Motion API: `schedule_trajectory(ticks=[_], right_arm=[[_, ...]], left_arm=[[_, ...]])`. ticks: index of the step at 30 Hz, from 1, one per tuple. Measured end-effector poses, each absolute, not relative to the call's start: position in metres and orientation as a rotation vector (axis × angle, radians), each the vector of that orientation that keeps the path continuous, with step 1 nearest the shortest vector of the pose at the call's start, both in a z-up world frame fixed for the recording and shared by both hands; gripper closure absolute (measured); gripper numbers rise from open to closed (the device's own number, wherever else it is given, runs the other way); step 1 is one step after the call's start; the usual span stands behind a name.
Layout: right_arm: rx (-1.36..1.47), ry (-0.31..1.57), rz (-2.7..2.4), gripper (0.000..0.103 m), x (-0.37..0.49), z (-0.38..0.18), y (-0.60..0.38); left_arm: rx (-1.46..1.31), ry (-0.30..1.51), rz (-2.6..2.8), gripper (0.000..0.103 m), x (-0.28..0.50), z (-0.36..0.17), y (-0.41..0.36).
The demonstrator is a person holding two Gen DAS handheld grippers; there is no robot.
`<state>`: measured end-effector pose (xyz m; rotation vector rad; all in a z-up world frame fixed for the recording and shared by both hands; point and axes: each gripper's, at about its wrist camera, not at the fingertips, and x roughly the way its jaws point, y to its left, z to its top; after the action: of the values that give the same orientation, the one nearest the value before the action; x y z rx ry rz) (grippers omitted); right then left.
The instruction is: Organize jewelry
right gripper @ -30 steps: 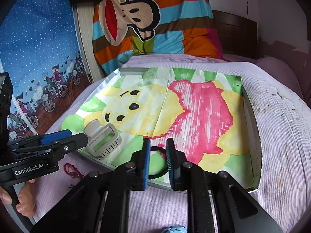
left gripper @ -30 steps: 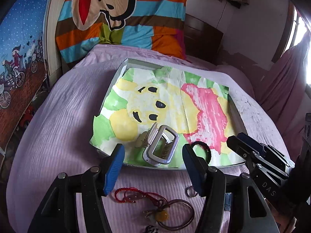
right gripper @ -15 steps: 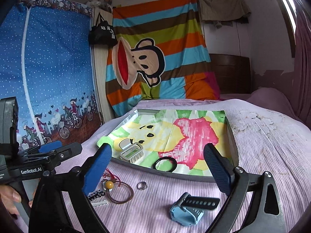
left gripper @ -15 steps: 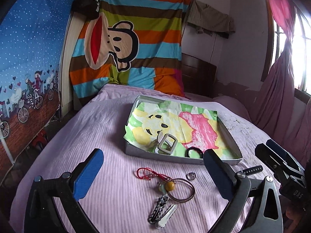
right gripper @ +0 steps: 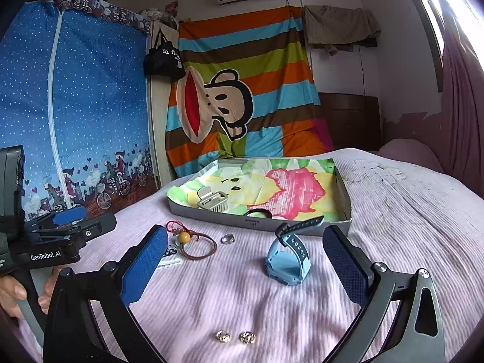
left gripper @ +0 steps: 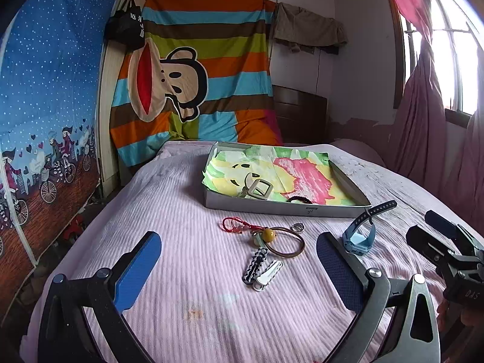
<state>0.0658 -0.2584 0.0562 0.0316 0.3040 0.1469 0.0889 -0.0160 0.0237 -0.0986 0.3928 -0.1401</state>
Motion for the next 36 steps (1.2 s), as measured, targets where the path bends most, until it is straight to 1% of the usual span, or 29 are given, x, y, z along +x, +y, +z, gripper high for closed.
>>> schedule_trajectory(ticks=[9,21,22,24,26,27,28,29,30,31,32,34,36], right_arm=[[0.019,0.412,0.119,0.002,0.060,0.029,-0.271],[0.012,0.527,0.109,0.002,0.063,0.011,-0.283],[0.006,0.542,0.110,0.003,0.065,0.009,-0.283],[0.000,0.574,0.112,0.004,0.067,0.005,-0.285],[-0.001,0.603,0.114,0.013,0.070,0.001,-0.286],[0.000,0.618,0.117,0.023,0.071,-0.001,-0.287],[0.004,0.635,0.124,0.030,0.073,-0.004,-0.287],[0.010,0.650,0.133,0.031,0.076,-0.006,-0.287],[0.015,0.664,0.143,0.035,0.077,-0.009,-0.286],[0.018,0.676,0.155,0.040,0.079,-0.011,-0.285],[0.018,0.688,0.166,0.044,0.080,-0.013,-0.283],[0.018,0.714,0.187,0.061,0.081,-0.017,-0.280],[0.024,0.738,0.208,0.064,0.083,-0.022,-0.277]], left_arm=[[-0.100,0.458,-0.181,0.000,0.091,0.015,-0.015],[-0.061,0.606,-0.238,0.000,0.104,-0.005,-0.024],[-0.061,0.620,-0.247,0.001,0.106,-0.006,-0.024],[-0.061,0.651,-0.267,0.010,0.110,-0.010,-0.027],[-0.059,0.684,-0.286,0.017,0.115,-0.014,-0.030],[-0.058,0.698,-0.296,0.022,0.117,-0.016,-0.031],[-0.055,0.710,-0.306,0.024,0.118,-0.018,-0.033],[-0.051,0.721,-0.317,0.029,0.119,-0.019,-0.035],[-0.045,0.729,-0.327,0.034,0.121,-0.020,-0.037],[-0.039,0.739,-0.337,0.036,0.122,-0.021,-0.039],[-0.033,0.748,-0.343,0.040,0.124,-0.022,-0.041],[-0.021,0.766,-0.346,0.044,0.129,-0.025,-0.045],[-0.011,0.780,-0.346,0.050,0.134,-0.026,-0.047]])
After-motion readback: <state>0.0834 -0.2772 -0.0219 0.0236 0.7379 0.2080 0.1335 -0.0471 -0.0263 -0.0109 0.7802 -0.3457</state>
